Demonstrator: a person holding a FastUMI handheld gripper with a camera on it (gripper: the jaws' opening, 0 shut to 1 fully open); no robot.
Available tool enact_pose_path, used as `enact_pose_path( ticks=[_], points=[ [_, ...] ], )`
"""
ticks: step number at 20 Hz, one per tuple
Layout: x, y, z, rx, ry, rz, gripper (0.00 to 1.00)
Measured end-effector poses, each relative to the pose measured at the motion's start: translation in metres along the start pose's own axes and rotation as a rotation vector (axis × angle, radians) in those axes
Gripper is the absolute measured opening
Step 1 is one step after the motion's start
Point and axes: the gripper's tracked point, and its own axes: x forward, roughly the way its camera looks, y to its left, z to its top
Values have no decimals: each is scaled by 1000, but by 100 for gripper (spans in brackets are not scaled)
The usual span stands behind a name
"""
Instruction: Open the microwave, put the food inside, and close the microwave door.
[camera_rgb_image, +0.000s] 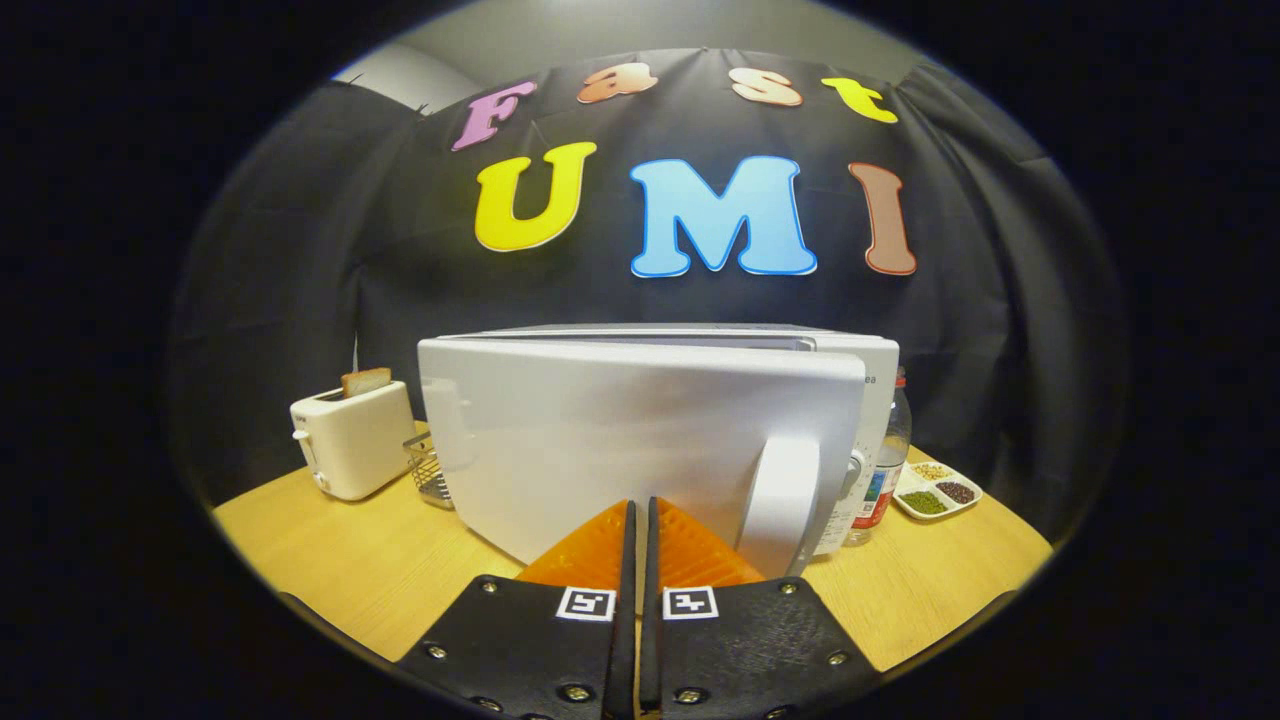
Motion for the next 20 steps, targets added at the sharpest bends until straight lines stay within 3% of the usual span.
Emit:
enact_pose_path(
  ticks=[6,10,15,20],
  points=[
    [56,-40,6,132,25,-122,3],
    [58,-37,9,18,16,-177,7],
    [36,-12,27,32,-4,-88,6],
    [-16,19,64,26,-47,-5,6]
  ],
)
